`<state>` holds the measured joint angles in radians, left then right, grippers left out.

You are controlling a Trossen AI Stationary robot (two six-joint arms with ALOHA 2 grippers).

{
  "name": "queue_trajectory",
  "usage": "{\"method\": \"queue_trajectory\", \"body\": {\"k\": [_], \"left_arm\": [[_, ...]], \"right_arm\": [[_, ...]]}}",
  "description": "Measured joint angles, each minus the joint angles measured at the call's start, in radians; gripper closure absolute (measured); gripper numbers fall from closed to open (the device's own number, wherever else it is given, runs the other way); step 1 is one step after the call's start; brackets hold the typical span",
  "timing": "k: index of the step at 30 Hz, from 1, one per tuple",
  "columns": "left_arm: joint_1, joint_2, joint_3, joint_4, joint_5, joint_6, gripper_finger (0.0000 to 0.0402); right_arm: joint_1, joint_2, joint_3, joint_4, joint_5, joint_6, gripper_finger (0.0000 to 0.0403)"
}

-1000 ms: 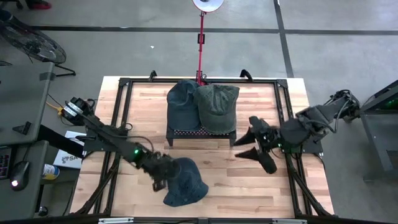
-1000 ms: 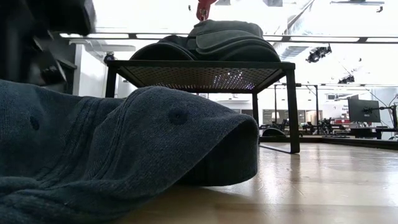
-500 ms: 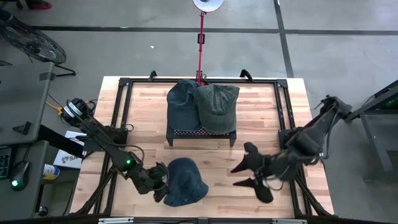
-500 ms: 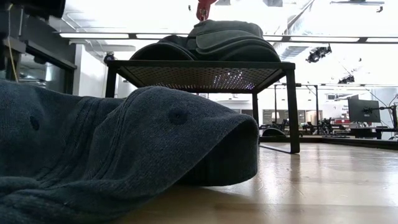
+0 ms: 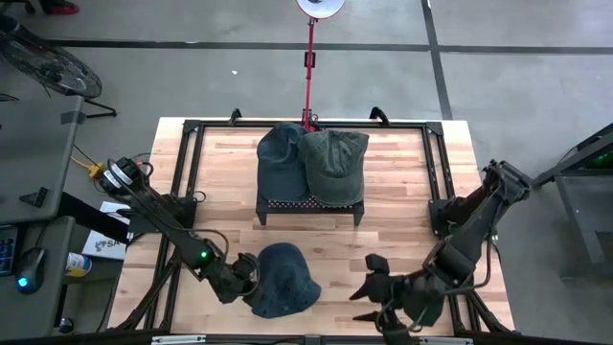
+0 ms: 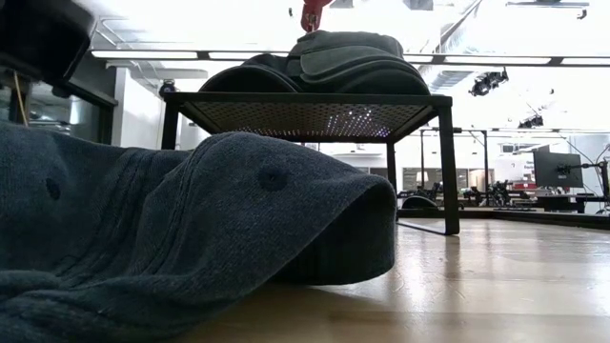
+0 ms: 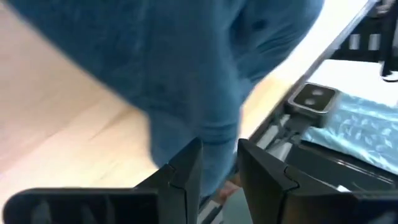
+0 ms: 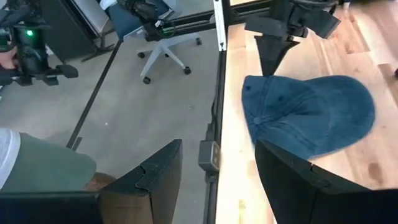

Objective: Pick & Place hat
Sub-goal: Stack the blue cap on top of the blue cap on the shelf

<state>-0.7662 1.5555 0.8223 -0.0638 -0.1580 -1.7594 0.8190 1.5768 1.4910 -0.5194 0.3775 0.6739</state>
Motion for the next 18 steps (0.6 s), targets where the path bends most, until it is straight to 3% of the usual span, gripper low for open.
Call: {"method": "queue_trajectory", "body": {"k": [6, 12, 18], "left_arm": [[0.0, 0.051, 0.021, 0.01, 0.064, -0.046, 0.0301], [0.0, 0.098, 0.085, 0.01, 0.063, 0.007, 0.0301], [0.0, 0.165, 0.109, 0.014, 0.071, -0.043, 0.0301]], "right_arm": [[0.046, 0.028, 0.0, 0.017, 0.042, 0.037, 0.0208], [0.092, 0.028, 0.0, 0.017, 0.096, 0.059, 0.0208], [0.131, 0.028, 0.0, 0.019, 0.137, 0.086, 0.0208]]}}
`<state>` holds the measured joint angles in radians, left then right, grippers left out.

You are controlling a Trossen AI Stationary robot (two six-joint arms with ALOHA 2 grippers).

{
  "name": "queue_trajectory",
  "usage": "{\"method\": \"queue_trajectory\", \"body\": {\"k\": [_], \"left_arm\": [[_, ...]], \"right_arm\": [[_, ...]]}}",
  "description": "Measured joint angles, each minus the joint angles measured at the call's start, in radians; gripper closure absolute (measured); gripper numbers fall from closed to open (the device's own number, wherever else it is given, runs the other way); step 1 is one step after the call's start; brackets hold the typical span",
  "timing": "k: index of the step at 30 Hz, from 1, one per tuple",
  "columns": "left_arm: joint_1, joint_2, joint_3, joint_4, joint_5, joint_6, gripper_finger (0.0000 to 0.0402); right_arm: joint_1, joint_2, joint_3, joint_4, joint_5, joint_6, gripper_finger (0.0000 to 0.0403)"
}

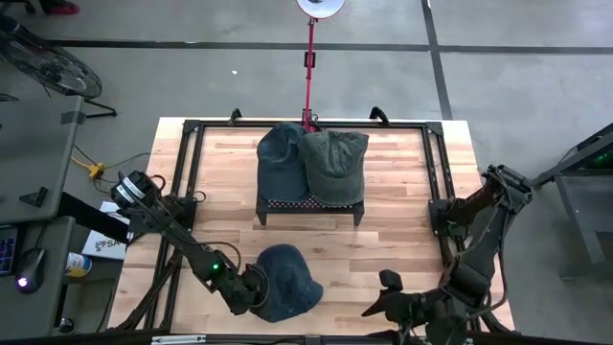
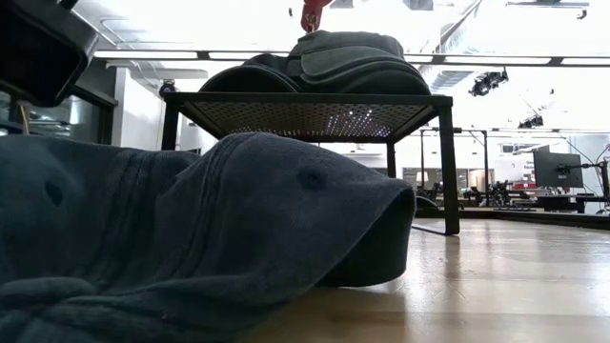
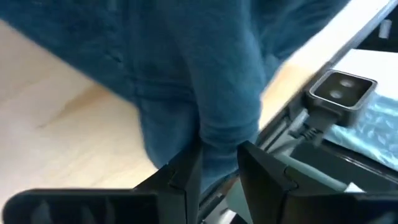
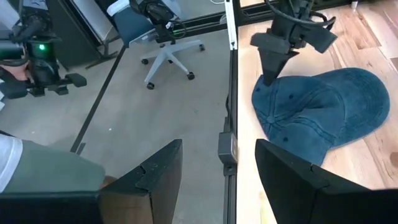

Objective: Pick & Place hat
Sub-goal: Stack the blue cap on top of the blue cap on the shelf

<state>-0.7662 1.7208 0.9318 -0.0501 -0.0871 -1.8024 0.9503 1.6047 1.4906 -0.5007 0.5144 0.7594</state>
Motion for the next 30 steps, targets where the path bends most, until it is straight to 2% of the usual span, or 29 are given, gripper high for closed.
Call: {"method": "queue_trajectory", "body": {"k": [3, 8, 13, 19, 24, 30], "left_arm": [[0.0, 0.023, 0.016, -0.004, -0.001, -0.008, 0.0315], [0.0, 0.027, 0.039, -0.004, -0.015, 0.02, 0.0389], [0.0, 0.027, 0.082, -0.008, -0.044, 0.066, 0.0397], [0.0, 0.027, 0.214, -0.013, -0.098, 0.208, 0.0399], [0.0, 0.027, 0.38, -0.114, -0.182, 0.356, 0.04], [0.01, 0.027, 0.611, -0.316, -0.311, 0.551, 0.0401]], "right_arm": [[0.022, 0.0, 0.0, -0.003, 0.024, 0.017, 0.0208], [0.051, 0.0, 0.0, -0.015, 0.083, 0.047, 0.0208], [0.064, 0.0, 0.0, 0.002, 0.137, 0.057, 0.0208], [0.061, 0.0, 0.0, 0.002, 0.219, 0.119, 0.0208], [0.051, 0.0, 0.0, 0.002, 0.273, 0.166, 0.0208], [0.026, 0.0, 0.0, 0.012, 0.307, 0.21, 0.0208]]}}
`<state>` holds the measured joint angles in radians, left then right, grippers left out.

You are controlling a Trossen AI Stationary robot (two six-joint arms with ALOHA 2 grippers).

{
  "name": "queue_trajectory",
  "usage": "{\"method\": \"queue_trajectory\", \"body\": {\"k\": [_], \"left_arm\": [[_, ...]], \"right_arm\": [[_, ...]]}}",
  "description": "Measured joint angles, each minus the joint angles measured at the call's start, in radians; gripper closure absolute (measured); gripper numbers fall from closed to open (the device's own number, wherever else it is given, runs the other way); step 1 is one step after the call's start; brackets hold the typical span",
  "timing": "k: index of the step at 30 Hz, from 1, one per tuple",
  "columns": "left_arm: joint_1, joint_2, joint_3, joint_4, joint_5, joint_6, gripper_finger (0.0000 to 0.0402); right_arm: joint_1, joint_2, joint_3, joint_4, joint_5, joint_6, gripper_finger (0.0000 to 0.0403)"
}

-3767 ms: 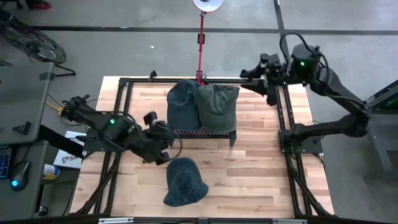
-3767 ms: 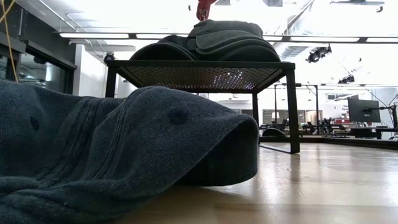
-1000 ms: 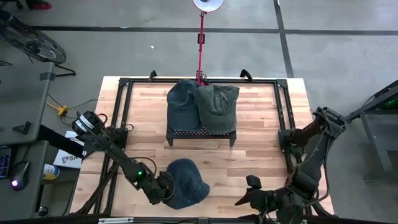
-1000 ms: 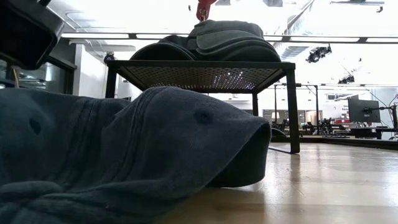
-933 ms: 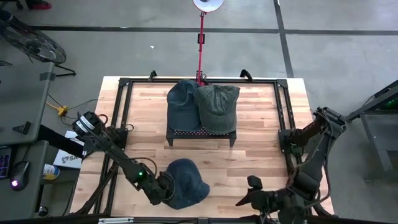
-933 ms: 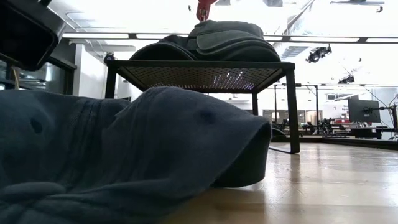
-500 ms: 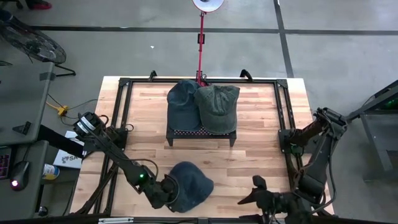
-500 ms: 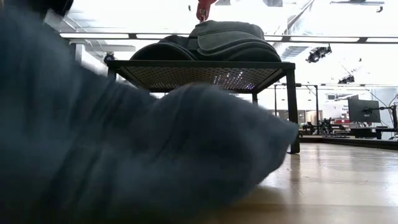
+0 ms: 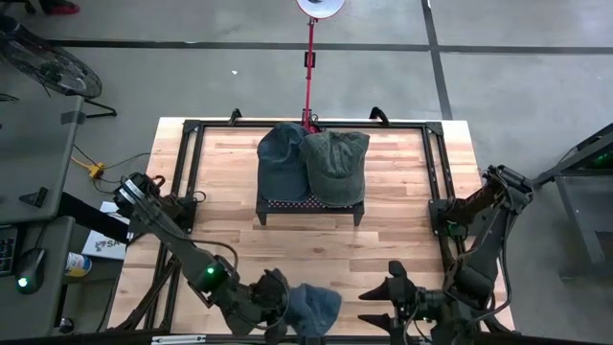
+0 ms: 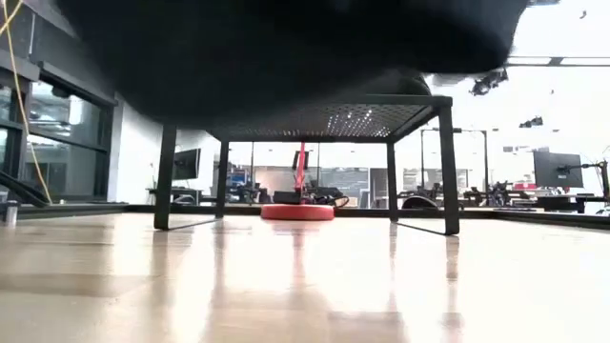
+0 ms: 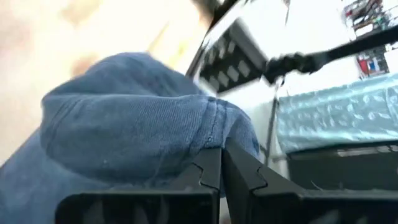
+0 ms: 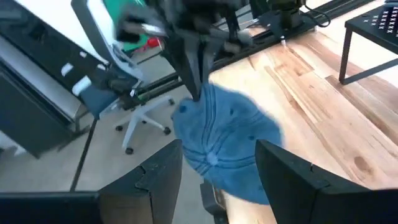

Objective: Pick & Place hat
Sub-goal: Stack the blue cap on top of the blue cap on the shelf

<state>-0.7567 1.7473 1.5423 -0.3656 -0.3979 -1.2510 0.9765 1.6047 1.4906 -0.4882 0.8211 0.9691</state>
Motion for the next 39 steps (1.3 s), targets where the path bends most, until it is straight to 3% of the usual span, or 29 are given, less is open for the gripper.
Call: {"method": "queue_trajectory", "body": {"k": [7, 12, 16, 21, 26, 39], "left_arm": [[-0.003, 0.0, 0.281, -0.224, -0.291, 0.268, 0.0401], [-0.003, -0.002, 0.424, -0.252, -0.517, 0.533, 0.0401], [-0.003, -0.003, 0.477, -0.181, -0.667, 0.772, 0.0402], [-0.002, -0.002, 0.488, 0.03, -0.781, 1.051, 0.0401], [0.025, -0.002, 0.489, 0.193, -0.801, 1.267, 0.0401], [0.145, -0.002, 0.488, 0.231, -0.635, 1.307, 0.0401]], "right_arm": [[-0.036, -0.001, 0.0, 0.169, 0.011, -0.079, 0.0208], [-0.056, -0.001, 0.0, 0.285, 0.047, -0.216, 0.0208], [-0.087, -0.001, 0.0, 0.37, 0.117, -0.237, 0.0208], [-0.147, -0.001, 0.0, 0.477, 0.173, -0.332, 0.0208], [-0.211, -0.001, 0.0, 0.618, 0.168, -0.482, 0.0208], [-0.337, -0.002, 0.0, 0.699, 0.115, -0.526, 0.0208]]}}
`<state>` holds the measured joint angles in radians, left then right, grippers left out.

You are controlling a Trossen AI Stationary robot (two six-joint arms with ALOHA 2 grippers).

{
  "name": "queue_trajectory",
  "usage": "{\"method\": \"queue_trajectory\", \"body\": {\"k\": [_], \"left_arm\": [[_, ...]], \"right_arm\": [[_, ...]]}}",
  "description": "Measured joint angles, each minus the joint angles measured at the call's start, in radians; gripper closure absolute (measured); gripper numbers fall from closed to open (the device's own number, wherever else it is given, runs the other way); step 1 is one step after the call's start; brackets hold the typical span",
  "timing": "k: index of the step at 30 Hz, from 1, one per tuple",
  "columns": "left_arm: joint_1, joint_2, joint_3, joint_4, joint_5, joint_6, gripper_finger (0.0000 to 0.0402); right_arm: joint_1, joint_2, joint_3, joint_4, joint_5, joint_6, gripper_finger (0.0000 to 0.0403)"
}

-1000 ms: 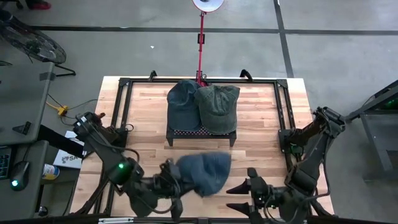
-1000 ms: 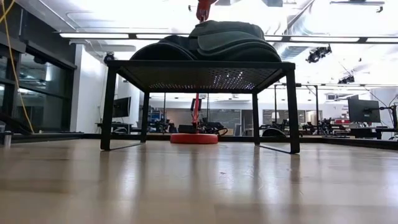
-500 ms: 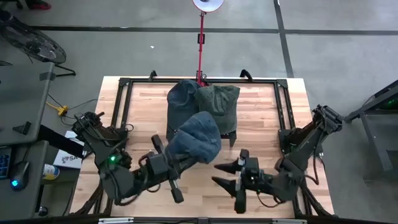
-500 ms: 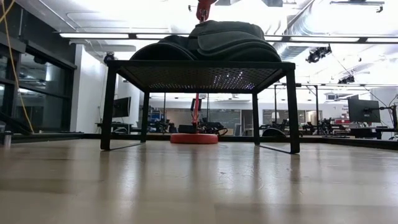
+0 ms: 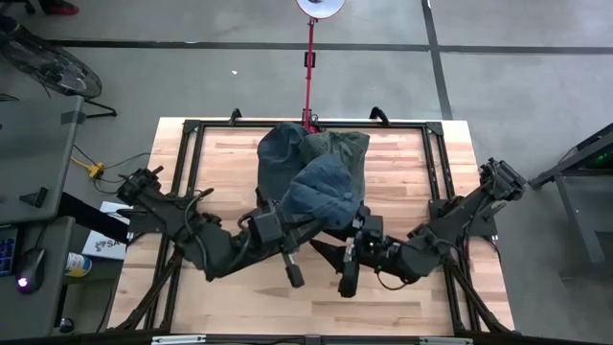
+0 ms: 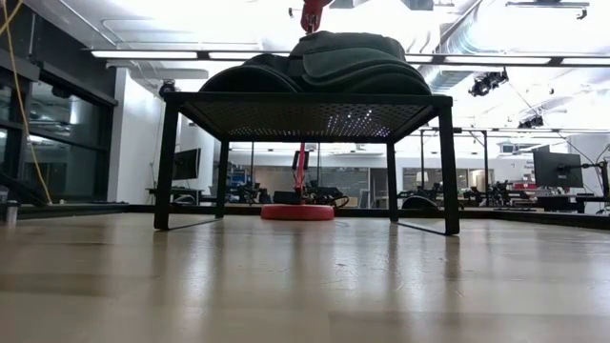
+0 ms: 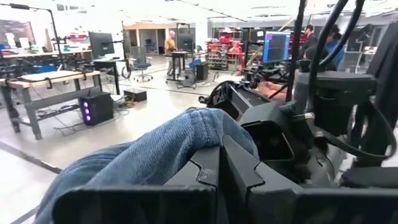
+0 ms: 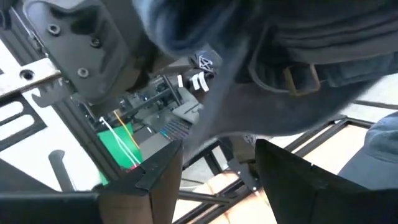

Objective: Pick & Place hat
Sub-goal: Stack the blue cap on top of the blue cap on the shelf

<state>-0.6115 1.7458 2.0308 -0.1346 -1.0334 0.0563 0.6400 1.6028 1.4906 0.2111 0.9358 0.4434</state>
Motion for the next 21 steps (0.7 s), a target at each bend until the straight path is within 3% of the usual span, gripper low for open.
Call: {"method": "queue_trajectory", "body": {"k": [13, 21], "left_arm": [[0.03, 0.0, 0.0, 0.011, 0.056, 0.022, 0.0401], [0.03, 0.0, 0.0, 0.011, 0.057, 0.026, 0.0401]], "right_arm": [[-0.042, 0.0, 0.0, 0.052, -0.024, -0.022, 0.0215], [-0.058, 0.0, 0.0, 0.079, -0.053, -0.025, 0.0285]]}}
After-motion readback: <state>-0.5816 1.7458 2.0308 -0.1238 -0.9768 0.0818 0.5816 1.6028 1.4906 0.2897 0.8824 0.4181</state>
